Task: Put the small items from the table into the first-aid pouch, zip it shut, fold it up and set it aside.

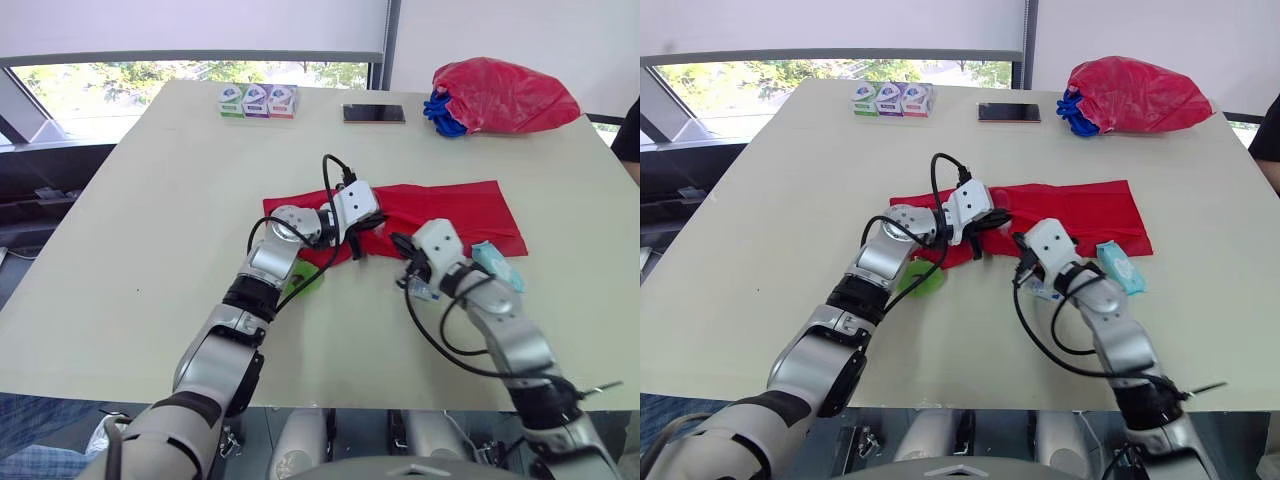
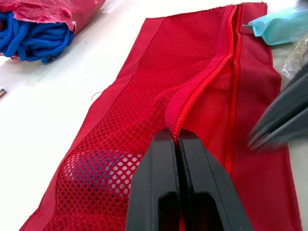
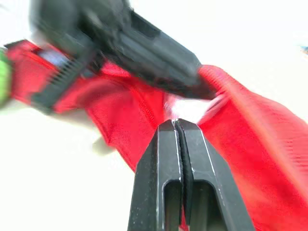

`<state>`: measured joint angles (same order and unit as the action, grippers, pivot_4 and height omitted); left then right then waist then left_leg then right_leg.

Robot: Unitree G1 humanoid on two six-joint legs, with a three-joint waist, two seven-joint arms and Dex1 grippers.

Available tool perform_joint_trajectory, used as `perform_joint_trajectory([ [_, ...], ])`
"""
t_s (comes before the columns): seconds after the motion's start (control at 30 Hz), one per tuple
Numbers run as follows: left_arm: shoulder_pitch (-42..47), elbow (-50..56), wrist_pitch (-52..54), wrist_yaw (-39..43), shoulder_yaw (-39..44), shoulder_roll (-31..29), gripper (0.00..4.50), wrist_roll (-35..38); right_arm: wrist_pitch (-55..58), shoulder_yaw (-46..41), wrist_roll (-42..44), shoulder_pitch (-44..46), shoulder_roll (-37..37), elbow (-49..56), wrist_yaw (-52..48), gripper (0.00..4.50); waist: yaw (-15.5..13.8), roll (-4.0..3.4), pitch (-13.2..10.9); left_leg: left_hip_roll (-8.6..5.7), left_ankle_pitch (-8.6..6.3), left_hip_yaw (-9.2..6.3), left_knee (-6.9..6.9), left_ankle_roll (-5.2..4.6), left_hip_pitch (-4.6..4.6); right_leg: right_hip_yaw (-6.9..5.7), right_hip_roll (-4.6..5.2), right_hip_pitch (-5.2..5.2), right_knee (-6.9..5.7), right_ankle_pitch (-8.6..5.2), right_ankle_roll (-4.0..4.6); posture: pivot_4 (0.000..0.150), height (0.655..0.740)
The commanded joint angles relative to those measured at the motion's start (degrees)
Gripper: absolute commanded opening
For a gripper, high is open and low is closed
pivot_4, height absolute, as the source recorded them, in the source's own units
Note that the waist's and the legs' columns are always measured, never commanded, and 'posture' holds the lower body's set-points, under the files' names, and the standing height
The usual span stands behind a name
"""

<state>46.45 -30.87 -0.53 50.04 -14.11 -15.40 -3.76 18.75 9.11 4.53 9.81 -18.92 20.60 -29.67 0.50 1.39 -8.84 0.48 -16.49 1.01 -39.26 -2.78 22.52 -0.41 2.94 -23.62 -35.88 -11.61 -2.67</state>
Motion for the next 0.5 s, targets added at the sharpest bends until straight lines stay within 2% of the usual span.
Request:
perform_joint_trajectory([
  [0.03, 1.76, -0.97, -2.42, 0.31, 1.3, -0.61, 0.0, 1.05, 1.35, -8.1, 9.33, -6.15, -5.44, 10.7, -6.54, 0.04, -0.07, 0.01, 0.0, 0.01, 0.0, -0.01, 0.0, 0.0, -0.02, -0.01, -0.01, 0.02, -0.01, 0.0, 0.0, 0.15, 0.74],
  [0.1, 2.12, -2.17, -3.18, 0.54, 1.58, -0.93, 0.0, 1.23, 2.25, -13.52, 14.83, -10.73, -9.16, 14.11, -10.18, 0.04, -0.33, 0.01, 0.01, 0.01, 0.0, 0.0, -0.01, -0.01, -0.02, 0.0, -0.01, 0.03, 0.0, 0.0, 0.0, 0.15, 0.74],
  [0.2, 2.66, -4.42, -4.34, 1.42, 1.74, -1.78, 0.0, 1.31, 4.2, -30.54, 26.33, -22.33, -16.43, 16.36, -19.7, 0.76, -0.75, -0.04, 0.0, 0.02, -0.01, 0.07, -0.05, -0.01, -0.02, 0.05, 0.0, 0.03, 0.0, 0.0, -0.01, 0.15, 0.74],
  [0.23, 2.82, -4.95, -4.65, 1.59, 1.78, -1.9, 0.0, 1.35, 4.37, -33.54, 28.36, -24.46, -17.83, 16.5, -21.27, 1.32, -1.13, 0.02, 0.0, 0.01, -0.02, 0.04, -0.04, -0.03, -0.03, 0.04, 0.02, 0.05, 0.01, 0.0, -0.01, 0.15, 0.74],
  [0.27, 2.98, -5.45, -4.99, 1.73, 1.83, -2.0, 0.0, 1.41, 4.55, -35.94, 30.14, -25.93, -18.76, 16.57, -21.92, 1.55, -1.03, 0.03, -0.01, 0.03, -0.02, 0.05, -0.03, -0.03, -0.03, 0.04, 0.0, 0.07, 0.03, 0.0, -0.01, 0.15, 0.74],
  [0.37, 3.79, -7.8, -6.79, 2.74, 1.59, -2.53, 0.0, 1.28, 3.8, -48.15, 35.51, -32.8, -21.54, 15.53, -28.2, 2.91, -1.2, -0.01, 0.01, 0.1, -0.02, 0.17, -0.03, -0.03, -0.12, 0.13, -0.04, 0.06, 0.01, 0.0, -0.01, 0.15, 0.74],
  [0.47, 4.5, -9.84, -8.13, 3.35, 1.65, -2.54, 0.0, 1.21, 2.99, -56.26, 38.72, -37.62, -22.57, 14.09, -32.6, 4.24, -1.29, 0.01, 0.02, 0.11, -0.02, 0.14, -0.03, -0.03, -0.13, 0.12, -0.07, 0.07, 0.0, -0.01, -0.01, 0.15, 0.74],
  [0.5, 4.72, -10.48, -8.57, 3.49, 1.62, -2.52, 0.0, 1.19, 2.94, -58.75, 39.67, -39.01, -22.75, 13.54, -33.82, 4.45, -1.27, 0.01, 0.02, 0.11, -0.02, 0.15, -0.03, -0.03, -0.13, 0.12, -0.07, 0.07, 0.01, -0.01, -0.02, 0.15, 0.74],
])
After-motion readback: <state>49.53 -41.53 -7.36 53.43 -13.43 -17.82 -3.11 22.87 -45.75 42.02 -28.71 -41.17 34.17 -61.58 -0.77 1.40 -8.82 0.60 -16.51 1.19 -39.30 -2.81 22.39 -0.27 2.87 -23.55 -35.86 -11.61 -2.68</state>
